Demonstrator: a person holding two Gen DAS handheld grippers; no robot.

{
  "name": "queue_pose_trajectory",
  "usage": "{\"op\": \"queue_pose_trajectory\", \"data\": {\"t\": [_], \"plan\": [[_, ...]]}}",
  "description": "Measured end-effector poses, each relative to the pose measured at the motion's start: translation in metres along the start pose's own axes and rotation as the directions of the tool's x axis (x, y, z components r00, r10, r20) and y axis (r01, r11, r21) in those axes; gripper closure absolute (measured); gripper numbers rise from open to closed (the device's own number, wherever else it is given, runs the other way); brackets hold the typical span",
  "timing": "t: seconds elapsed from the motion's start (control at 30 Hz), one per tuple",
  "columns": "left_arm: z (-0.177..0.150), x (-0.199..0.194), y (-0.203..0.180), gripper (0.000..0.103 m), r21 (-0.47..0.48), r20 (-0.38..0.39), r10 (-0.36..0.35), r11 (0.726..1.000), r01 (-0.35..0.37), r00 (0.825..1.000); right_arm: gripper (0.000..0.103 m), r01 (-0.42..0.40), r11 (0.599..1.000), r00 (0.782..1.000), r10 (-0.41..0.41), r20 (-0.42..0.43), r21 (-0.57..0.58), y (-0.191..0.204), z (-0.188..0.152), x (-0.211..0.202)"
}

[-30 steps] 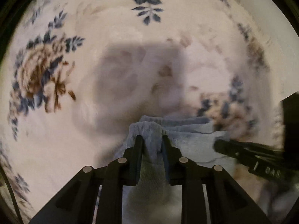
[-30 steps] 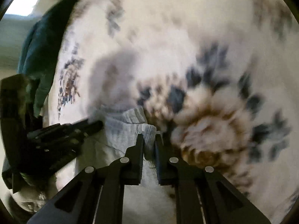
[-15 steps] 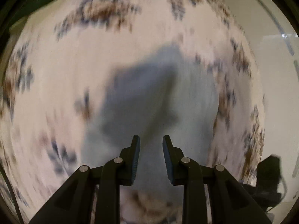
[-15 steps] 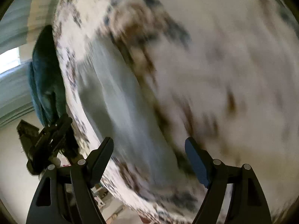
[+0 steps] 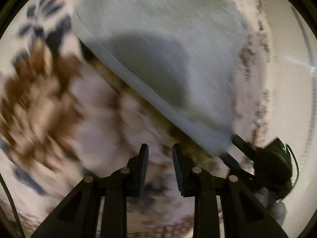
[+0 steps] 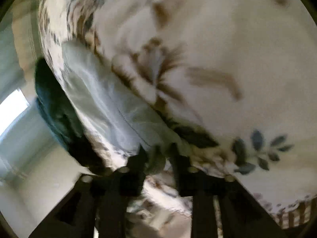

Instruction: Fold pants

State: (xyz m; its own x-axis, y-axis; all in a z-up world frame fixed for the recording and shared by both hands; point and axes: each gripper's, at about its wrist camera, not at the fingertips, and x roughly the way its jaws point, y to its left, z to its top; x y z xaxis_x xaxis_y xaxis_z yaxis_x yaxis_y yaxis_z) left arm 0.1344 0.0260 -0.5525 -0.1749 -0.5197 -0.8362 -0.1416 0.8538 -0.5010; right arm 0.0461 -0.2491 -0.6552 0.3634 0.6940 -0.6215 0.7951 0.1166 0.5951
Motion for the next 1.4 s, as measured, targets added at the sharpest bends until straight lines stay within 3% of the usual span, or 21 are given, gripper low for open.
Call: {"op": "queue_pose_trajectory", "data": {"t": [0.1,0.2,0.37,0.43,0.5,0.57,0.7,0.77,0.8,0.9,1.0,1.1,1.27,1.4], "plan": [[-0.009,0.018,-0.015,0.080,-0.023,0.011,-0.130,0.991,0.130,0.991,0.063,0.096,0.985,0.995,-0.098,-0.002,-0.142,0.026,-0.001,-0.004],[-0.012,0.038,-0.027,0.080,-0.074,0.052,-0.238,0.968,0.242,0.970,0.063,0.156,0.958,0.987,-0.157,0.012,-0.242,0.051,-0.002,-0.009],[-0.023,0.036,-0.033,0.080,-0.161,0.158,-0.397,0.893,0.421,0.904,0.063,0.209,0.926,0.978,-0.207,0.038,-0.316,0.080,0.014,-0.018],[-0.034,0.031,-0.033,0.080,-0.167,0.206,-0.417,0.876,0.452,0.885,0.063,0.211,0.920,0.977,-0.211,0.034,-0.329,0.085,0.018,-0.024],[-0.040,0.031,-0.028,0.080,-0.183,0.243,-0.414,0.868,0.461,0.877,0.063,0.210,0.915,0.977,-0.212,0.031,-0.346,0.087,0.024,-0.027],[-0.040,0.035,-0.022,0.080,-0.203,0.289,-0.434,0.843,0.498,0.853,0.063,0.200,0.915,0.978,-0.209,0.012,-0.352,0.084,0.033,-0.035],[-0.041,0.030,-0.011,0.080,-0.183,0.378,-0.492,0.790,0.585,0.784,0.063,0.188,0.913,0.978,-0.209,-0.020,-0.363,0.074,0.042,-0.036],[-0.047,0.022,-0.002,0.080,-0.183,0.405,-0.503,0.773,0.607,0.763,0.063,0.194,0.902,0.975,-0.222,-0.030,-0.385,0.079,0.046,-0.028],[-0.053,0.020,0.002,0.080,-0.187,0.423,-0.525,0.747,0.638,0.738,0.063,0.190,0.899,0.974,-0.222,-0.038,-0.396,0.082,0.049,-0.025],[-0.065,0.020,0.006,0.080,-0.218,0.466,-0.528,0.710,0.670,0.710,0.060,0.187,0.887,0.970,-0.235,-0.064,-0.422,0.092,0.053,-0.010],[-0.063,0.020,0.003,0.080,-0.210,0.491,-0.505,0.722,0.659,0.710,0.047,0.182,0.875,0.965,-0.246,-0.088,-0.448,0.101,0.056,0.004],[-0.057,0.025,0.008,0.080,-0.209,0.503,-0.511,0.710,0.672,0.697,0.046,0.173,0.870,0.960,-0.253,-0.118,-0.461,0.107,0.058,0.018],[-0.040,0.040,0.007,0.083,-0.226,0.497,-0.454,0.755,0.615,0.740,0.046,0.196,0.847,0.951,-0.287,-0.114,-0.493,0.116,0.065,0.038],[-0.054,0.031,0.005,0.094,-0.210,0.504,-0.449,0.765,0.609,0.738,0.046,0.217,0.817,0.942,-0.319,-0.106,-0.534,0.123,0.068,0.049]]}}
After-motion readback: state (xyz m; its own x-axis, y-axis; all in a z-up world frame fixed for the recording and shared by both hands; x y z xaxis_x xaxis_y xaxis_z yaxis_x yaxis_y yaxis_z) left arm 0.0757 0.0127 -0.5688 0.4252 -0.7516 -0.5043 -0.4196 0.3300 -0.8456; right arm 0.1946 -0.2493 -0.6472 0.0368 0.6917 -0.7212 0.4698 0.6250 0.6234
